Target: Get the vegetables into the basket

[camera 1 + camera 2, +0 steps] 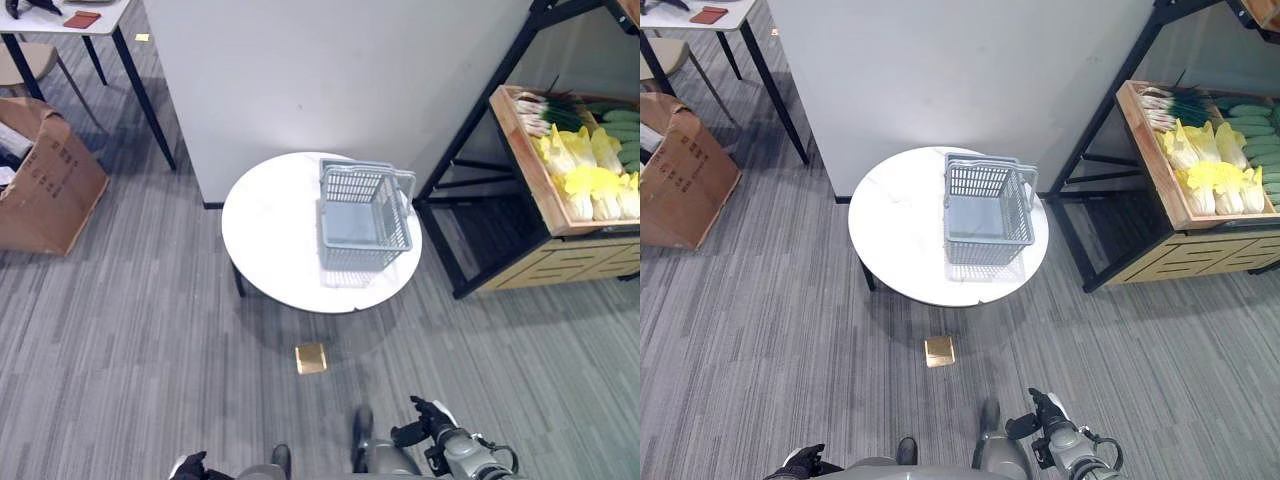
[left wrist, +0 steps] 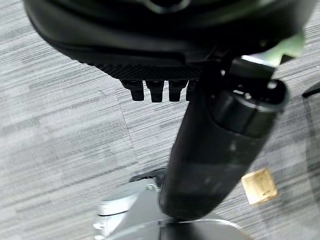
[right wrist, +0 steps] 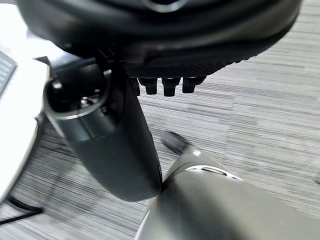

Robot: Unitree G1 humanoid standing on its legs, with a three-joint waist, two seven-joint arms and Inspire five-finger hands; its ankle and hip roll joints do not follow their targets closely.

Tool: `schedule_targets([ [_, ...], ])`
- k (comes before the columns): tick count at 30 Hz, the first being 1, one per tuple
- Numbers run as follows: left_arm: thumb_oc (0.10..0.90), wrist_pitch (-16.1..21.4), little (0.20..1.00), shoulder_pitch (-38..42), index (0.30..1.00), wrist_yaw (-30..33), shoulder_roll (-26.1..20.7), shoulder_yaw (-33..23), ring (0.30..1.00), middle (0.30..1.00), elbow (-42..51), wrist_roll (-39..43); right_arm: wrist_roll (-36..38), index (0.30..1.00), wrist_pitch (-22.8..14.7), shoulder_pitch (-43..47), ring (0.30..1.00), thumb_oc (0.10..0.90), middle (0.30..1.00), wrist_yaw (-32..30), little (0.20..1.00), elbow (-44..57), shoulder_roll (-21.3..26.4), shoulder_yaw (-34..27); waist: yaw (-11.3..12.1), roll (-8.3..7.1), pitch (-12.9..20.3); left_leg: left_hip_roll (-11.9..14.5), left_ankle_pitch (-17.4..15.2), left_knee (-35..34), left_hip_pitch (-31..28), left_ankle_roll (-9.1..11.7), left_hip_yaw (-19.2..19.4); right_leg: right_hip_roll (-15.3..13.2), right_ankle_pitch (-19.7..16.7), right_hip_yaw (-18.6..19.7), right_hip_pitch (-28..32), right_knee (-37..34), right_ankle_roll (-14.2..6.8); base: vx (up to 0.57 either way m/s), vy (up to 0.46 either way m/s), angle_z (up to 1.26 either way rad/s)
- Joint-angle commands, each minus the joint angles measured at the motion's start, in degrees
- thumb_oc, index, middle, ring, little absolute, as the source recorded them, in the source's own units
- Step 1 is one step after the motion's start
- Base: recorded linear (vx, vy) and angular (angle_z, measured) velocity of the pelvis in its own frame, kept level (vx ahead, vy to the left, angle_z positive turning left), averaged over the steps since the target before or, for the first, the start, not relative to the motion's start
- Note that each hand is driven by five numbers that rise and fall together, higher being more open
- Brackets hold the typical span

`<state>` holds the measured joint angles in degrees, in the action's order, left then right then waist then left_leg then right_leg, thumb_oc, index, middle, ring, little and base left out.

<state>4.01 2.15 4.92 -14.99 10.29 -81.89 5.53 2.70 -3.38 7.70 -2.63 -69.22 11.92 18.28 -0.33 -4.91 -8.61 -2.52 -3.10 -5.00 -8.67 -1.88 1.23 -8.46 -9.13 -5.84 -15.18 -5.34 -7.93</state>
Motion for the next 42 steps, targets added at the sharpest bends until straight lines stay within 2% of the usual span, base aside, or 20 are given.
schedule_targets([
  [1, 0.900, 0.8, 1.000, 0.6, 1.000, -0.5, 0.3, -0.3, 1.000, 1.000, 0.2, -1.6, 0.3, 1.000, -0.1, -0.1, 1.000, 0.900, 1.000, 0.4, 1.000, -1.8, 1.5, 1.4, 0.1, 0.43, -1.2, 4.7, -1.5, 0.2, 0.6, 2.5, -3.9, -0.1, -2.5, 1.8, 3.6, 5.5, -2.0, 0.31, -0.245, 0.71],
  [4, 0.900, 0.6, 1.000, 0.1, 1.000, -0.7, 0.9, -1.2, 1.000, 1.000, -0.1, -0.3, 0.6, 1.000, -0.3, -0.5, 1.000, 0.900, 1.000, 0.6, 1.000, -1.9, 2.0, 1.5, 0.1, 1.31, 0.5, 8.1, -1.5, 1.1, -0.5, 4.6, -4.5, 1.9, -0.3, -0.9, 4.8, 6.1, -0.1, 0.34, -0.368, 0.63],
  [5, 0.900, 0.7, 1.000, 0.0, 1.000, -0.7, 1.4, -1.4, 1.000, 1.000, 0.0, 0.4, 1.1, 1.000, -0.4, -0.8, 1.000, 0.900, 1.000, 0.4, 1.000, -2.3, 2.7, 1.1, -0.1, 2.16, 0.9, 9.8, -0.4, 3.3, 0.5, 5.9, -5.0, 2.9, 1.4, -2.1, 5.3, 6.7, 0.9, 0.23, -0.305, 0.39],
  [7, 0.900, 0.7, 1.000, 0.4, 1.000, -0.5, 1.6, -1.6, 1.000, 1.000, 0.3, 1.3, 1.6, 1.000, -0.6, -0.9, 1.000, 0.900, 1.000, 0.2, 1.000, -2.7, 3.4, 0.6, -0.3, 2.75, 0.8, 10.3, 1.5, 5.9, 1.8, 6.7, -5.7, 3.5, 2.4, -2.8, 5.8, 7.0, 1.9, 0.14, -0.195, 0.08],
  [8, 0.900, 0.7, 1.000, 0.4, 1.000, -0.5, 1.6, -1.6, 1.000, 1.000, 0.3, 1.3, 1.6, 1.000, -0.6, -0.9, 1.000, 0.900, 1.000, 0.2, 1.000, -2.7, 3.4, 0.6, -0.3, 2.77, 0.8, 10.3, 1.5, 5.9, 1.8, 6.7, -5.8, 3.5, 2.4, -2.8, 5.8, 7.0, 1.9, 0.09, -0.117, -0.05],
  [11, 0.900, 1.0, 1.000, 0.9, 1.000, -0.4, 1.7, -2.2, 1.000, 1.000, 1.2, 3.8, 2.6, 1.000, -0.8, -1.5, 1.000, 0.900, 1.000, -0.5, 1.000, -3.8, 4.7, -1.1, -0.4, 3.41, 0.3, 10.2, 5.2, 11.0, 3.5, 7.8, -7.3, 4.0, 4.1, -3.9, 7.3, 7.6, 3.3, 0.13, -0.119, 0.10],
  [13, 0.900, 1.1, 1.000, 1.0, 1.000, -0.3, 1.6, -2.0, 1.000, 1.000, 1.5, 3.9, 2.5, 1.000, -0.7, -1.6, 1.000, 0.900, 1.000, -0.7, 1.000, -4.2, 5.1, -1.4, -0.5, 3.56, 0.1, 10.3, 6.1, 11.3, 3.9, 7.9, -7.3, 4.0, 4.5, -4.3, 7.8, 7.5, 3.5, 0.10, -0.055, 0.23],
  [18, 0.900, 1.2, 1.000, 1.3, 1.000, 0.1, 2.1, -0.6, 1.000, 1.000, 1.7, 2.8, 2.5, 1.000, -0.3, -2.0, 1.000, 0.900, 1.000, -1.2, 1.000, -5.3, 5.8, -2.1, -0.5, 3.16, 0.2, 9.8, 5.1, 6.6, 9.1, 7.4, -6.6, 2.4, 5.2, -4.1, 10.0, 5.5, 2.6, 0.10, 0.028, 0.28],
  [19, 0.900, 1.3, 1.000, 1.2, 1.000, 0.6, 2.6, 0.1, 1.000, 1.000, 1.5, 2.3, 2.1, 1.000, -0.3, -2.0, 1.000, 0.900, 1.000, -1.6, 1.000, -5.5, 5.8, -1.9, 0.2, 3.37, 0.0, 9.4, 6.6, 3.6, 13.3, 7.5, -6.5, 2.1, 5.5, -2.2, 11.1, 4.9, 2.3, 0.13, 0.126, 0.01],
  [20, 0.900, 1.2, 1.000, 1.3, 1.000, 0.8, 2.7, 0.1, 1.000, 1.000, 1.3, 2.2, 2.1, 1.000, -0.3, -2.0, 1.000, 0.900, 1.000, -1.6, 1.000, -5.7, 5.8, -2.0, 0.5, 3.49, -0.1, 9.3, 7.1, 3.4, 13.9, 7.5, -6.1, 2.0, 5.6, -1.6, 11.4, 5.0, 2.2, 0.13, 0.126, -0.16],
  [23, 0.900, 1.2, 1.000, 0.8, 1.000, 0.7, 2.5, -0.4, 1.000, 1.000, 0.9, 2.2, 1.8, 1.000, -0.3, -2.3, 1.000, 0.900, 1.000, -1.5, 1.000, -5.6, 5.2, -1.9, 0.6, 3.66, 0.2, 9.1, 6.3, 3.5, 12.6, 7.1, -5.8, 2.1, 5.6, -0.1, 11.7, 5.2, 2.2, 0.07, 0.104, -0.60],
  [28, 0.900, 1.2, 1.000, 0.7, 1.000, 0.6, 2.3, 0.7, 1.000, 1.000, 1.0, 0.2, 0.7, 1.000, 0.2, -2.6, 1.000, 0.900, 1.000, -0.9, 1.000, -6.1, 4.4, -1.9, 0.1, 3.37, 0.7, 7.6, 5.2, 0.6, 9.2, 5.6, -3.2, 0.5, 3.4, 2.3, 11.6, 4.2, 0.6, 0.04, 0.222, -0.54],
  [29, 0.900, 1.2, 1.000, 0.8, 1.000, 0.6, 2.0, 1.0, 1.000, 1.000, 1.2, 0.0, 0.5, 1.000, 0.3, -2.6, 1.000, 0.900, 1.000, -0.8, 1.000, -6.2, 4.0, -1.7, 0.0, 2.98, 0.7, 6.9, 4.6, 0.0, 8.5, 5.1, -2.3, -0.1, 2.3, 3.0, 11.2, 3.5, -0.2, -0.01, 0.111, -0.31],
  [35, 0.900, 1.1, 1.000, 1.0, 1.000, 0.7, 1.3, 0.9, 1.000, 1.000, 1.2, -0.2, 0.5, 1.000, 0.8, -2.4, 1.000, 0.900, 1.000, -0.9, 1.000, -6.6, 3.0, -1.5, 0.3, 2.00, 0.8, 5.9, 3.5, 0.0, 8.2, 4.4, -0.9, -1.2, 0.3, 4.0, 10.6, 1.7, -1.4, -0.03, 0.112, -0.12],
  [40, 0.900, 0.8, 1.000, 0.5, 1.000, 1.4, 1.0, -0.1, 1.000, 1.000, 0.6, 0.1, 1.2, 1.000, 1.5, -3.1, 1.000, 0.900, 1.000, -3.2, 1.000, -9.9, 3.0, -4.3, 0.0, 0.90, 1.9, 5.8, 2.6, 0.0, 7.0, 4.3, 0.3, -1.6, -0.6, 4.8, 11.0, 0.3, -2.0, 0.02, 0.027, -0.16],
  [42, 0.900, 0.7, 1.000, -0.3, 1.000, 1.9, 0.6, -0.3, 1.000, 1.000, 0.1, -1.1, 0.8, 1.000, 1.8, -2.9, 1.000, 0.900, 1.000, -5.4, 1.000, -11.3, 5.3, -7.2, 0.0, 0.81, 2.6, 6.0, 2.4, 0.0, 6.6, 4.6, 0.3, -1.5, -0.2, 4.6, 11.5, 0.3, -2.0, 0.01, -0.005, -0.02],
])
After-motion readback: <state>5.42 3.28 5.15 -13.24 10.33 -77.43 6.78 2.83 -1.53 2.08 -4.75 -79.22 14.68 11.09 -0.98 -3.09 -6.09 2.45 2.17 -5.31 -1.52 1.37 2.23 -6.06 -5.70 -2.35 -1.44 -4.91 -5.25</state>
